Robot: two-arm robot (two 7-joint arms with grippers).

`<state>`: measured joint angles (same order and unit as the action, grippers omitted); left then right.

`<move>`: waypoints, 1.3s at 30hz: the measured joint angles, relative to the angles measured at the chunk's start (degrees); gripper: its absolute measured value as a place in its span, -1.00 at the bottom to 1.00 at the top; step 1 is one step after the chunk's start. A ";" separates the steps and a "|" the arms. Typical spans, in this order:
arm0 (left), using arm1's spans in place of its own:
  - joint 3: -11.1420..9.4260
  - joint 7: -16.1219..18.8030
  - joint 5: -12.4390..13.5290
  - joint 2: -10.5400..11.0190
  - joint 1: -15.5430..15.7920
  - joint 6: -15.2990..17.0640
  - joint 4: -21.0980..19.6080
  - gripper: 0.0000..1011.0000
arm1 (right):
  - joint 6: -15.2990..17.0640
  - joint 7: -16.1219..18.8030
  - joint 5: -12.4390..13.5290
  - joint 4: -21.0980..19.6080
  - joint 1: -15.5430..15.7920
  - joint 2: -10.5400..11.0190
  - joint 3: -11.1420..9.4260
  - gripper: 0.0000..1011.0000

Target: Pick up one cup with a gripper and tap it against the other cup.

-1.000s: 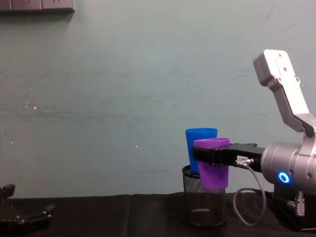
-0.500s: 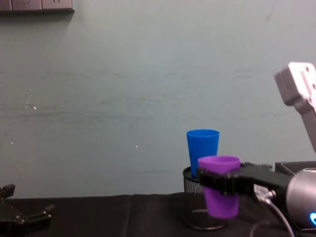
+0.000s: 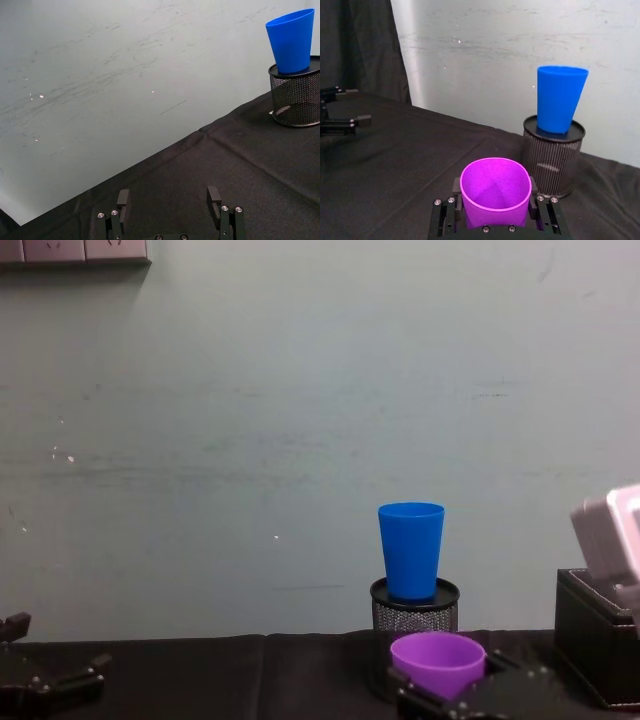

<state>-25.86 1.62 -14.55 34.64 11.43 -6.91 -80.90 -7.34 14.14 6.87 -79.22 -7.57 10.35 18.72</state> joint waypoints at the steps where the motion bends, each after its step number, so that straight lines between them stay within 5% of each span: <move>1: 0.00 0.00 0.00 0.00 0.00 0.00 0.00 0.98 | -0.42 0.13 0.09 0.49 -0.01 -0.17 -0.07 0.43; 10: 0.00 0.00 0.00 0.00 0.00 0.00 0.00 0.98 | -1.34 0.83 0.36 2.74 -0.30 -1.25 -0.51 0.44; 24: 0.00 0.00 0.00 0.00 0.00 0.00 0.00 0.98 | 0.17 0.76 0.29 2.94 -0.33 -1.95 -1.17 0.98; 30: 0.00 0.00 0.00 0.00 0.00 0.00 0.00 0.98 | 1.72 0.19 0.36 -1.52 0.77 -1.47 -1.95 0.98; 39: 0.00 0.00 0.00 0.00 0.00 0.00 0.00 0.98 | 9.95 -4.44 1.37 -14.71 3.49 -0.27 -6.77 0.98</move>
<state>-25.86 1.62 -14.55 34.64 11.43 -6.91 -80.90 2.61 9.70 8.24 -93.93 -4.08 10.08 11.95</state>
